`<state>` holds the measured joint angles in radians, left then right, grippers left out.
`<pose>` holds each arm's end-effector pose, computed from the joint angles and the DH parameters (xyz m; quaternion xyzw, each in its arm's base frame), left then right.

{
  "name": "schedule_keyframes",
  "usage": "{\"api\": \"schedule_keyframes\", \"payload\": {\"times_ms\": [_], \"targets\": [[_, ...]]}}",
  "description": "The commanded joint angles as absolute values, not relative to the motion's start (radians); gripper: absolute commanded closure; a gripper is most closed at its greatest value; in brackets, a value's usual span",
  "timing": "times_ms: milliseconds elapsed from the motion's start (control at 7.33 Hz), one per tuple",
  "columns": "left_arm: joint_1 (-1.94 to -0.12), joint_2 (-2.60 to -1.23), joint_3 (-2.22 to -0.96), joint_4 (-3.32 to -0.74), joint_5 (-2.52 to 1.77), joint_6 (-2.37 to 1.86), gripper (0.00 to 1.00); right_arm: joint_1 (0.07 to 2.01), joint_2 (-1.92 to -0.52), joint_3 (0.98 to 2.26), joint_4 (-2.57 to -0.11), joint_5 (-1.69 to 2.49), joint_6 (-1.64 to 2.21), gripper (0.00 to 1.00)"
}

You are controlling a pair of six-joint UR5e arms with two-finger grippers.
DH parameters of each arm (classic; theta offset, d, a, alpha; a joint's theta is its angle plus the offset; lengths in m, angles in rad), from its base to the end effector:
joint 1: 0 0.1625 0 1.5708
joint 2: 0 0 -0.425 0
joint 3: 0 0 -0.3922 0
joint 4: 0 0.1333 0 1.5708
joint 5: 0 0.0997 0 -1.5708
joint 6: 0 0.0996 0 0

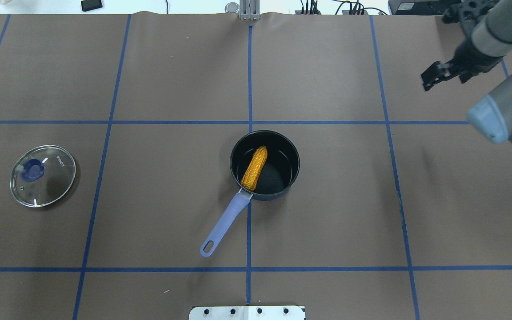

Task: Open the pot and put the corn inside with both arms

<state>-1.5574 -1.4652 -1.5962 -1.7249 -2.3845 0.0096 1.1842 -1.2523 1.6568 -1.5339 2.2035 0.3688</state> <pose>-0.0549 -0.4514 0.6774 0.0332 0.3955 0.0252 0.9175 -0.1641 -0.6005 0.4418 0.0814 -0.3589 -0.0764 0.9267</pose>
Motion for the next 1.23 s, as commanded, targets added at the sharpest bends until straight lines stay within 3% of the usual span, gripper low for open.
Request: {"api": "schedule_keyframes", "payload": {"times_ms": [0,545,1091], "targets": [[-1.559,-1.442,-1.656,-1.723,-2.384,0.011,0.02,1.380,-1.378,1.615,-1.529,2.336,0.102,0.00],[-1.555,-1.407,-1.692,-1.724,-2.384,0.012,0.02,1.523,-1.630,1.640,-1.514,2.330,-0.040,0.00],[-1.555,-1.407,-1.692,-1.726,-2.382,0.012,0.02,1.537,-1.666,1.618,-1.468,2.284,-0.037,0.00]]}}
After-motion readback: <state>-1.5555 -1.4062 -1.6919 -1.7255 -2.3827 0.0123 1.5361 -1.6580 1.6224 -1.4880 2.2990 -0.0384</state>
